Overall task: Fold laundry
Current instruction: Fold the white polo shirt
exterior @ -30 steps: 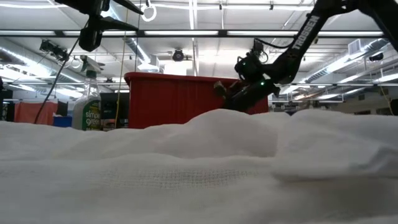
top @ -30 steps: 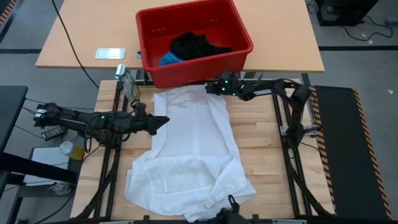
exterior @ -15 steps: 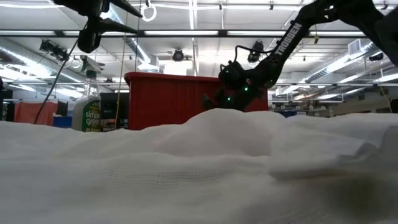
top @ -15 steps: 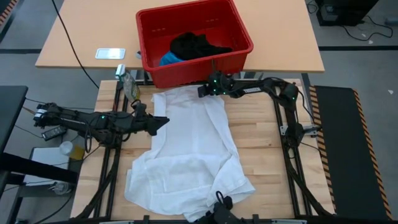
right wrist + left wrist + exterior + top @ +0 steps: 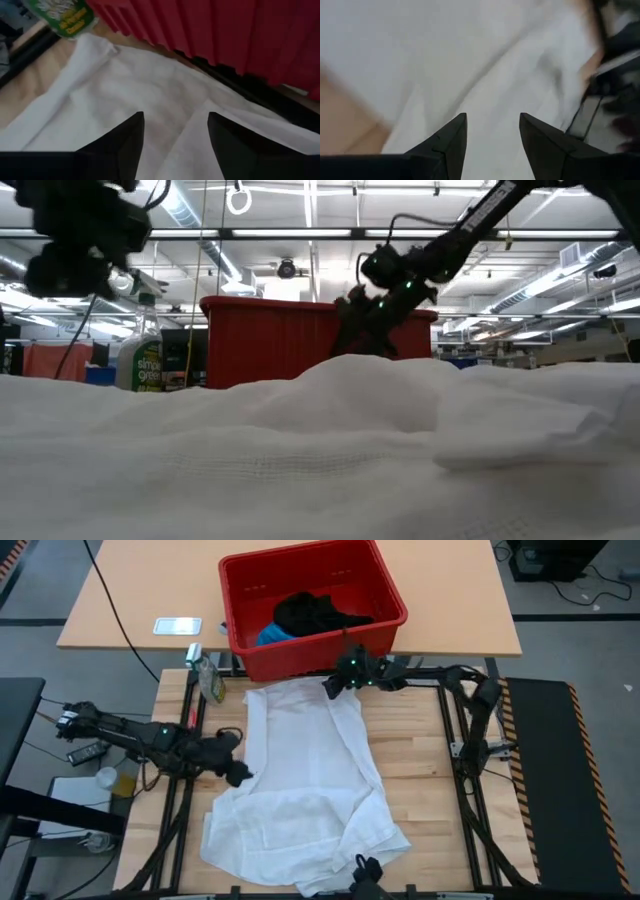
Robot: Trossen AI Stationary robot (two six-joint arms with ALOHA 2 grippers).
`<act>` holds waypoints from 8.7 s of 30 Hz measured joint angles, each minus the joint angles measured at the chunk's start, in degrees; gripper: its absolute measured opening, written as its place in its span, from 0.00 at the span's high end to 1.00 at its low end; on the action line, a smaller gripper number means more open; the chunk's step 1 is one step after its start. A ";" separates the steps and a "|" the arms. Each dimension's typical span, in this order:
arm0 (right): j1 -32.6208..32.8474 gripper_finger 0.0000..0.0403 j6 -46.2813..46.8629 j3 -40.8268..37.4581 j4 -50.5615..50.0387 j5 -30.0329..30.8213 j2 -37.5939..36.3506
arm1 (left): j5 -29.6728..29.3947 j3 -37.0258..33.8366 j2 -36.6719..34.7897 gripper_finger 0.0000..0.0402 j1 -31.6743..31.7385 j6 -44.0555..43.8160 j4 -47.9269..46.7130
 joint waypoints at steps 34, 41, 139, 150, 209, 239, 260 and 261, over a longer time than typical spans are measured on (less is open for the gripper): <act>17.71 0.59 -2.40 -0.55 -13.25 -0.05 -17.98 | 14.72 -9.49 1.84 0.54 -13.00 -16.54 -6.10; 18.37 0.59 -2.32 -0.57 -12.39 0.65 -17.98 | 10.49 -9.37 1.91 0.54 -12.89 -15.28 -11.90; 51.72 0.63 23.64 -4.37 -17.78 19.27 -18.44 | 17.30 -2.33 36.42 0.34 1.06 14.85 68.92; 48.78 0.63 21.39 -4.37 -19.13 19.27 -19.93 | 10.94 -2.24 23.54 0.44 11.85 23.09 47.30; 22.45 0.63 1.85 -4.37 -10.54 -0.96 -19.78 | -24.52 8.64 49.36 0.71 47.37 49.05 26.17; 24.23 0.63 0.42 -4.37 -11.08 -1.58 -19.78 | -21.08 16.57 47.10 1.00 45.47 57.90 15.33; 24.53 0.63 1.47 -4.37 -10.78 -2.19 -19.78 | -22.35 16.59 44.27 1.00 45.78 62.58 32.82; 24.57 0.63 1.66 -4.37 -10.67 -2.19 -19.78 | -22.12 16.59 45.56 1.00 45.89 62.58 33.43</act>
